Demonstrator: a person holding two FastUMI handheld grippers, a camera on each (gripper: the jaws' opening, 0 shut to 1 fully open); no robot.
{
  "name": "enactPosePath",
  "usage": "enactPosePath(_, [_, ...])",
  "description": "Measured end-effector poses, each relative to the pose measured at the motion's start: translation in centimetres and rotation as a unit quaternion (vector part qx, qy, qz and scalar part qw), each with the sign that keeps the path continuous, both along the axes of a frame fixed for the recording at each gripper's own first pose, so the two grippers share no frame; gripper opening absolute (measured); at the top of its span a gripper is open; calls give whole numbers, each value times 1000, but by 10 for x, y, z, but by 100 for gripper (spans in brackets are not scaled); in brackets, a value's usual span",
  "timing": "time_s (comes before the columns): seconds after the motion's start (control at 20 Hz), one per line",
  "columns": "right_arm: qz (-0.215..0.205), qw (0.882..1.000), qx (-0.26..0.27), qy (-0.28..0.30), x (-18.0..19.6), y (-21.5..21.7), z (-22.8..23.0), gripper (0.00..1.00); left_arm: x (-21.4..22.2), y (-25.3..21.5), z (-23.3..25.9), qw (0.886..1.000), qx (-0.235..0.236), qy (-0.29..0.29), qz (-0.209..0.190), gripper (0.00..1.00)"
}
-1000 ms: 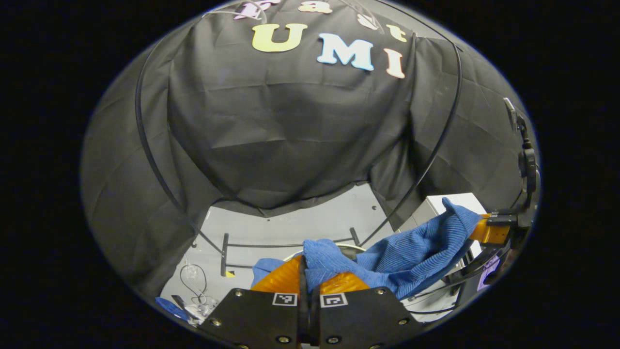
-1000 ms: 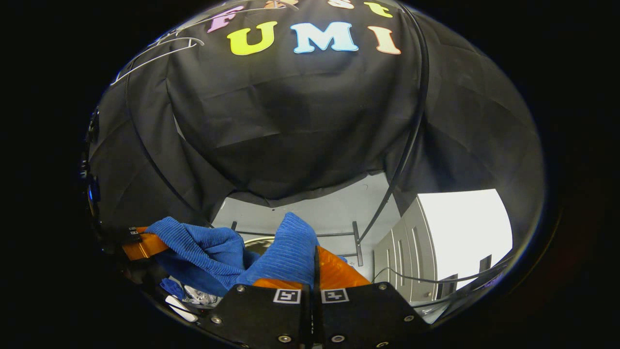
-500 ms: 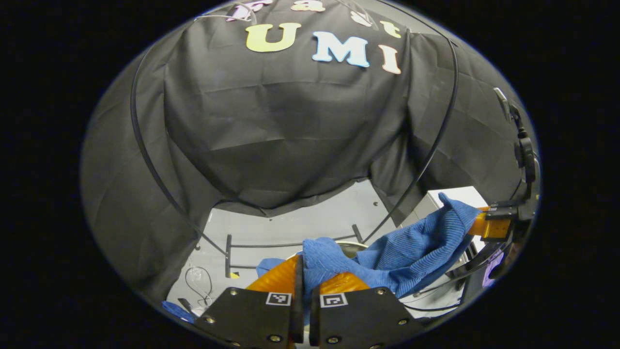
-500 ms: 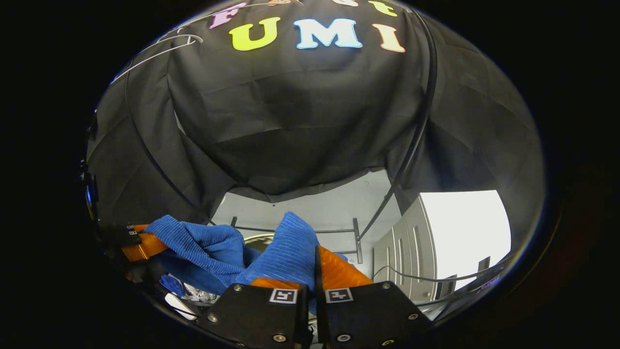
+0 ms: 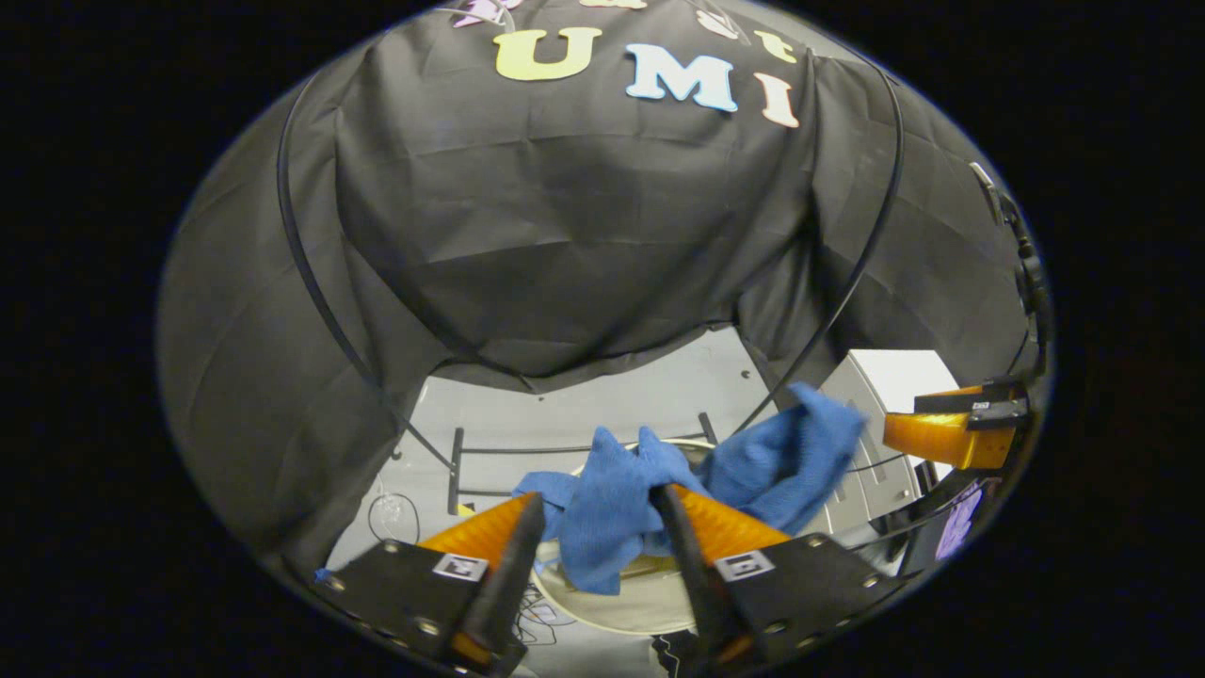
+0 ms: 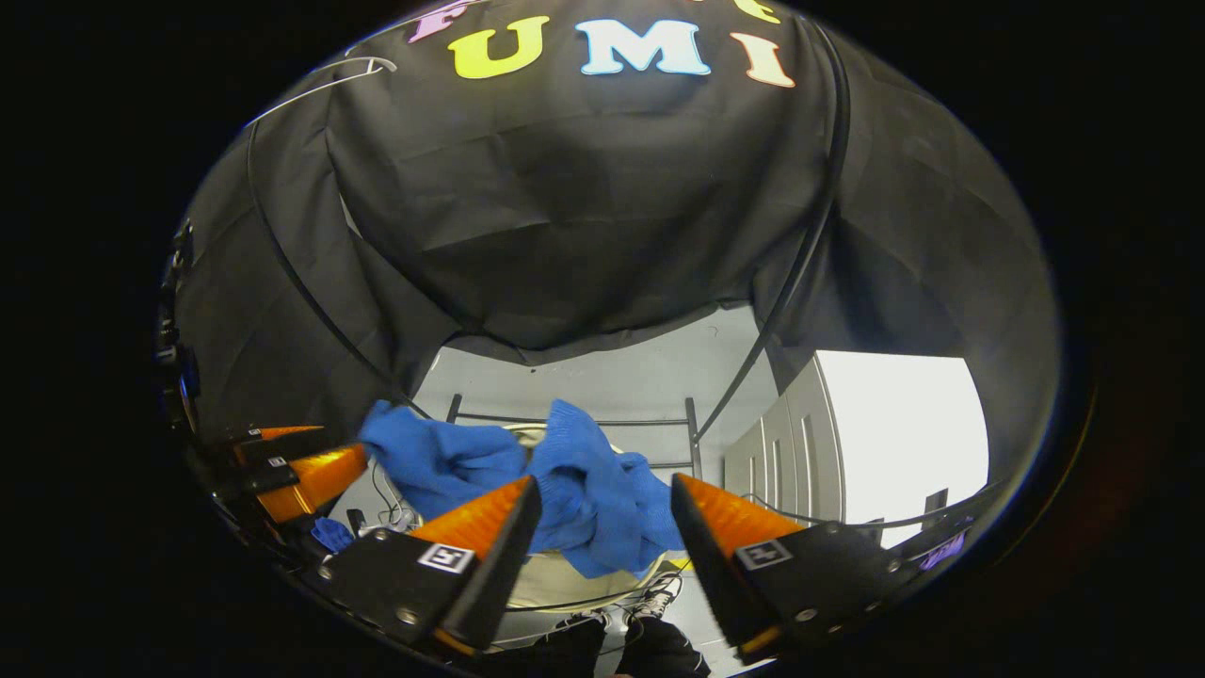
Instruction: Grasp the clothes on the hanger with both hands and then place them into the laundry hamper below.
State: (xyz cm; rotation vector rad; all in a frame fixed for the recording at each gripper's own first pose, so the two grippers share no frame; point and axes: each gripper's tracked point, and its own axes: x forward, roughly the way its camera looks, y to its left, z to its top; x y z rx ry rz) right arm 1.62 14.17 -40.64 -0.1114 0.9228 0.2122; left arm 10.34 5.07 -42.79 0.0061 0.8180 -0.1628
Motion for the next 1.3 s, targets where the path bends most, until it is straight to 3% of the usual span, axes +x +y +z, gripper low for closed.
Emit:
enactPosePath(0.05, [-3,1000,-2,-4,1,-2,4,95,-2,4,2,1000,7,-3,0,86])
enactPosePath(0.1, [-4,1000,-4,-10,3,-3,8,95,-2,5,5,1000,14,-6,-1,95])
enactPosePath(0.45, [-20,997,-1,-71,12,-25,64,95,3,-21,65,998,22,-58,-26,95])
enactPosePath(0.85, [-46,987,48,-145,32,-87,143,95,6,-89,204,985,38,-163,-33,95])
enactPosePath(1.1, [-39,974,74,-210,57,-138,197,94,0,-140,295,970,52,-236,11,94])
enactPosePath(1.3, [-21,951,120,-283,66,-165,238,94,-21,-166,375,947,50,-309,71,94])
